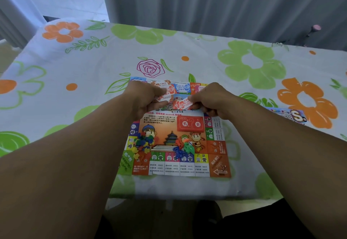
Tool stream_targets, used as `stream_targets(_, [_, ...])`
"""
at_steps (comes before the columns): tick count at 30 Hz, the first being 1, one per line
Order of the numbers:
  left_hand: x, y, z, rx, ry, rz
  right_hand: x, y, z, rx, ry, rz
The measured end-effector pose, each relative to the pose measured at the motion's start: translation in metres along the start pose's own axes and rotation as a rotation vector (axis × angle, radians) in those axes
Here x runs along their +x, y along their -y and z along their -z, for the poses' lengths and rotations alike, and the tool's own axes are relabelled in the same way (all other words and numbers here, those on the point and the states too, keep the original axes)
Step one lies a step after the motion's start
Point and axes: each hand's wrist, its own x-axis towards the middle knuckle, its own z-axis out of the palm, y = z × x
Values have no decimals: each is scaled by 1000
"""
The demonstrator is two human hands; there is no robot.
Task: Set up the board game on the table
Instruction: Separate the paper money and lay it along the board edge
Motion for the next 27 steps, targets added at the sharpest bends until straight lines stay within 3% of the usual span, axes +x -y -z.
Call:
stream_targets(6, [3, 1, -2, -9, 23, 14, 4, 3, 6, -311, -134, 72])
stream_targets(11, [3, 1, -4, 22, 68, 57, -6, 10, -1, 46, 45, 246])
stream_targets(15, [2, 4, -6, 30, 66, 30, -7, 14, -7, 96, 84, 338])
stream_targets(27, [7, 2, -1, -51, -1, 45, 4, -5, 6, 91, 14, 89])
